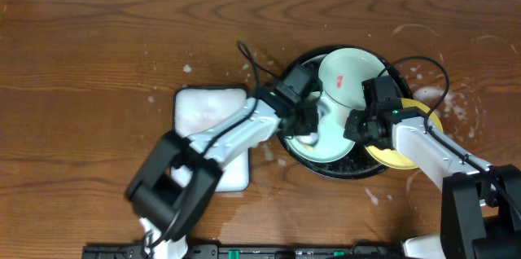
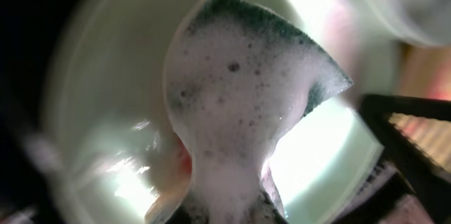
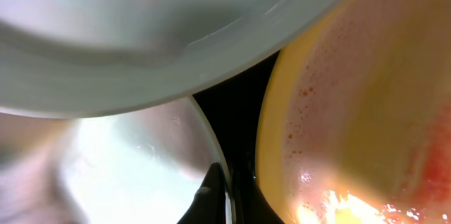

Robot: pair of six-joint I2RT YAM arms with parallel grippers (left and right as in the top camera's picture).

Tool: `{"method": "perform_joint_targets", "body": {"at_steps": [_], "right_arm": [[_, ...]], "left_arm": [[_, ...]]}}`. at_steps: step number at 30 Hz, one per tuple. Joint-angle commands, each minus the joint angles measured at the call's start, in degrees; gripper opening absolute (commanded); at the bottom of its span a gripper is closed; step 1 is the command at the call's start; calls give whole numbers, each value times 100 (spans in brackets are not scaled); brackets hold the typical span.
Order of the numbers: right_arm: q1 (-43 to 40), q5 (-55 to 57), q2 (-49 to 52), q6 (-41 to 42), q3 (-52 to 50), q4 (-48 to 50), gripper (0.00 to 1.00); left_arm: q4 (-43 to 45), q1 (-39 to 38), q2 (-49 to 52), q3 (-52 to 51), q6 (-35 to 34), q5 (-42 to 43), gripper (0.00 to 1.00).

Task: Clean dirty plates on tray and stack at the side
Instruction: 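Scrub the held pale green plate with the sponge in the left gripper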

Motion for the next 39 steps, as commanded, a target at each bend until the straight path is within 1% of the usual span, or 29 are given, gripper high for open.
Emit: {"method": "perform_joint_targets", "body": {"at_steps": [1, 3, 4, 6, 9, 11, 12, 14, 15, 17, 19, 21, 23, 26, 29, 32, 34, 37, 39], "right_arm": [[-57, 809, 129, -24, -74, 7, 1], [-57, 807, 129, -24, -74, 4, 1], [-57, 807, 129, -24, -74, 0, 1], [-57, 800, 129, -46, -74, -2, 1], [-57, 675, 129, -179, -74, 2, 1], [-57, 680, 129, -208, -74, -11, 1], [-57, 680, 129, -260, -74, -11, 1], [-57, 682, 129, -348, -74, -17, 1], [-57, 682, 129, -435, -74, -20, 1], [-57, 682, 129, -529, -74, -26, 1], [-57, 684, 129, -588, -74, -26, 1], [-57, 682, 129, -647, -74, -24, 1], [-57, 682, 129, -684, -74, -24, 1], [-57, 682, 129, -800, -74, -15, 1], [-57, 680, 129, -999, -74, -20, 1], [-57, 682, 129, -1158, -74, -20, 1], [-57, 682, 129, -1180, -74, -20, 1], [-57, 682, 129, -1178, -74, -15, 1], [-57, 680, 129, -1178, -74, -7, 1]], "left_arm": [[282, -111, 402, 72, -479, 24, 7], [391, -105, 586, 72, -474, -85, 7], [391, -103, 643, 72, -461, -271, 7], [308, -79, 704, 72, -291, -1005, 8], [13, -70, 664, 76, 39, -2573, 7], [-192, -68, 627, 92, 304, -3473, 8], [-280, -68, 623, 103, 411, -3764, 8], [-413, -68, 621, 127, 638, -4164, 7], [-455, -68, 621, 129, 765, -4262, 8], [-503, -72, 621, 129, 796, -4286, 7], [-487, -79, 621, 129, 748, -4197, 8], [-409, -83, 621, 129, 597, -3762, 7], [-203, -83, 636, 127, 409, -2968, 7], [269, -96, 715, 127, -96, -1569, 7], [658, -162, 826, 127, -656, -625, 8], [839, -262, 890, 127, -953, -44, 7], [839, -341, 898, 127, -1082, 164, 7], [837, -459, 898, 127, -1106, 595, 8], [811, -522, 898, 127, -1104, 737, 8]]}}
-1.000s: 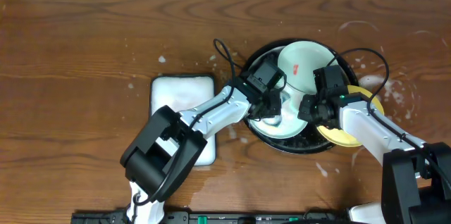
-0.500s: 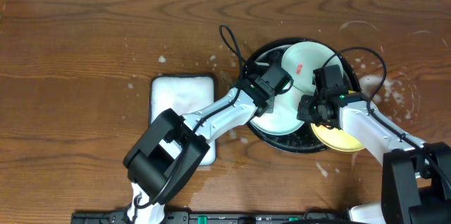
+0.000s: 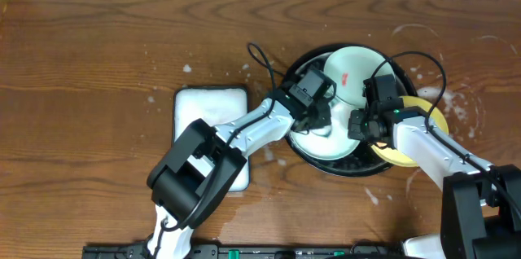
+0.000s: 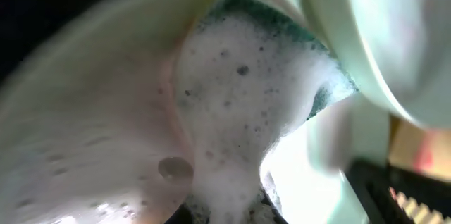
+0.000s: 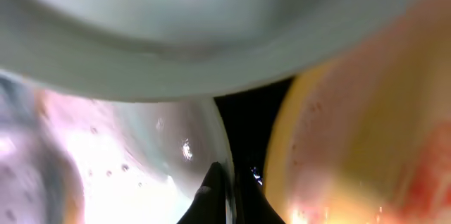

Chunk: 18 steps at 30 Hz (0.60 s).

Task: Clean dirty plates on tray and stack at the side
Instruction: 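Scrub the held pale green plate with the sponge in the left gripper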

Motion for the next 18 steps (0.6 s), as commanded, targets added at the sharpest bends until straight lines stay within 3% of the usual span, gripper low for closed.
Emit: {"method": "perform_joint_targets", "body": {"at_steps": [1, 6, 8, 12, 18], "right_arm": [[-26, 313, 129, -210, -96, -81, 1], [-26, 313, 129, -212, -96, -94, 1], [-26, 313, 129, -212, -96, -98, 1], [-26, 313, 129, -212, -96, -96, 1], [-26, 315, 129, -214, -96, -101, 1]], "left_arm": [[-136, -313, 321, -144, -221, 1010, 8], [-212, -264, 321, -144, -164, 929, 8], [-457, -199, 321, -144, -48, 516, 8], [-1161, 66, 321, -144, 439, -1329, 7], [-1781, 225, 245, -83, 839, -3344, 7]]}}
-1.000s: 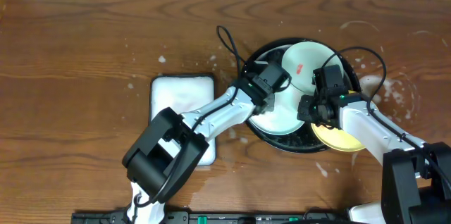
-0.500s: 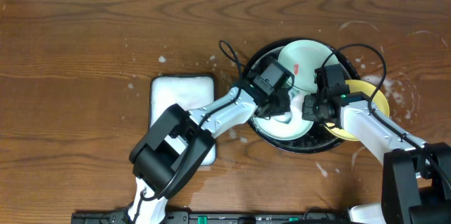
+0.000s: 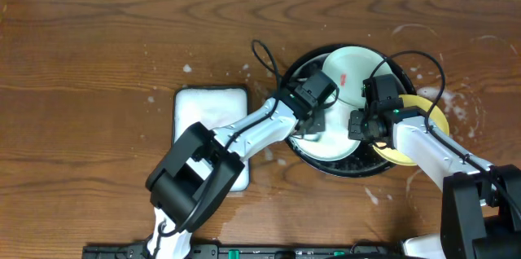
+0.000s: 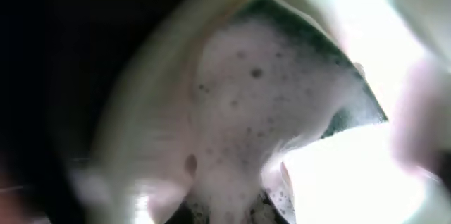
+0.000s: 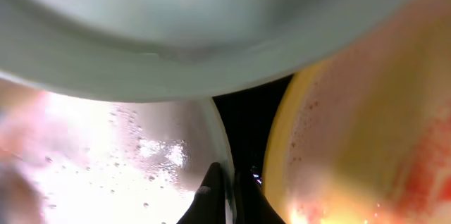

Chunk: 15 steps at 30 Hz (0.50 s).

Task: Clean dirty plates on tray and stack at the side
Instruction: 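Scrub the held pale green plate with the sponge in the left gripper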

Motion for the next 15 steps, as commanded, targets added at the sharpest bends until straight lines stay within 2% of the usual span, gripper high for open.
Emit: {"method": "perform_joint_targets", "body": {"at_steps": [1, 4, 6, 12, 15], "right_arm": [[-31, 304, 129, -70, -101, -79, 1], [-31, 304, 129, -68, -101, -76, 1], [-31, 302, 129, -68, -101, -76, 1], [-31, 302, 129, -70, -101, -74, 1], [-31, 304, 129, -70, -101, -74, 1]], "left_arm": [[-610, 260, 332, -260, 382, -2417, 7], [-887, 221, 328, -118, 380, -2699, 8], [-833, 197, 328, -109, 376, -2323, 8], [-83, 149, 358, -111, -39, 289, 8], [463, 72, 413, -111, -450, 1178, 7]]}}
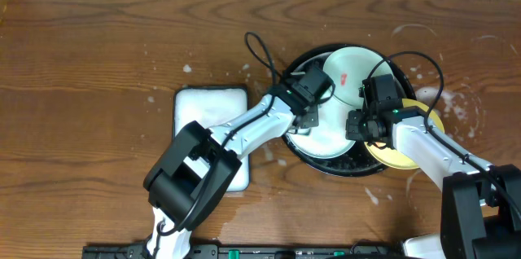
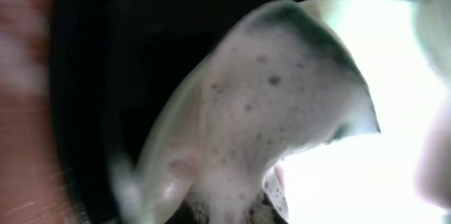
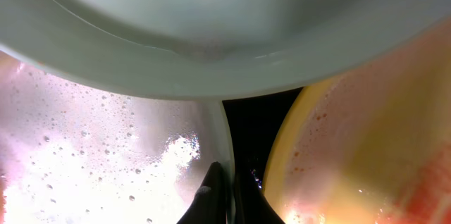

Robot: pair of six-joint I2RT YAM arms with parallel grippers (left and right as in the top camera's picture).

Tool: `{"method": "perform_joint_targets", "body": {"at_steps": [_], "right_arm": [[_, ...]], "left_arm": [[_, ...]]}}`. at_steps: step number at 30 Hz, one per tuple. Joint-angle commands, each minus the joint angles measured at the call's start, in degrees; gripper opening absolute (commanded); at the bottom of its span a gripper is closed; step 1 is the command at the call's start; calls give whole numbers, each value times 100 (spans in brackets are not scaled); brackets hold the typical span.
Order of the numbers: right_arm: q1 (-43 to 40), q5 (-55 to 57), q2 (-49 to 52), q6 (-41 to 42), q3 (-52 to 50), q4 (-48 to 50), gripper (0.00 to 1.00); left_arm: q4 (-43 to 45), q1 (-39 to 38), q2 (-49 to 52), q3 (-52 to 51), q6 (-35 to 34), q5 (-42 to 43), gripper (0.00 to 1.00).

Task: Clean dirty plates on tray and stack at the side
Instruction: 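Scrub the held pale green plate with the sponge in the left gripper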

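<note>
A black round tray holds a soapy white plate, wet with suds in the right wrist view. My right gripper is shut on that plate's right rim, its fingers pinching the edge. My left gripper is shut on a foamy green sponge at the plate's left edge, with the dark tray beside it. A second white plate with a red smear leans at the tray's far side. A stained yellow plate lies at the right.
A white rectangular dish full of foam sits on the wooden table left of the tray. Water splashes mark the table right of the tray. The left arm's cable loops over the tray's left rim.
My left gripper has shifted the sponge from over the plate toward its far-left edge, so the black tray now shows beside it. The right gripper still pinches the rim in the same place.
The sponge was first pressed on the near-left part of the white plate. Then it was farther up near the leaning plate, then mid-plate, and now at the left edge. Suds have spread over the plate, and the right gripper has gripped its rim throughout.
</note>
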Motion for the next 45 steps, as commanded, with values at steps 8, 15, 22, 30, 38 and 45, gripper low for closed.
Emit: {"method": "perform_joint_targets", "body": {"at_steps": [8, 15, 22, 30, 38, 45], "right_arm": [[-50, 540, 129, -133, -101, -94, 1], [-50, 540, 129, -133, -101, -98, 1], [-50, 540, 129, -136, -101, -96, 1], [-59, 564, 129, -289, -101, -72, 1], [-61, 584, 129, -369, -103, -94, 1], [-61, 584, 129, -372, -103, -92, 1]], "left_arm": [[859, -354, 444, -164, -944, 2470, 8], [9, -382, 444, -170, -442, 2415, 8], [-997, -227, 433, -166, -140, 181, 7], [-1005, -144, 431, 72, 380, -2830, 7], [-560, -144, 431, 249, 1255, -4151, 8], [-136, -149, 433, 249, 804, -1233, 8]]}}
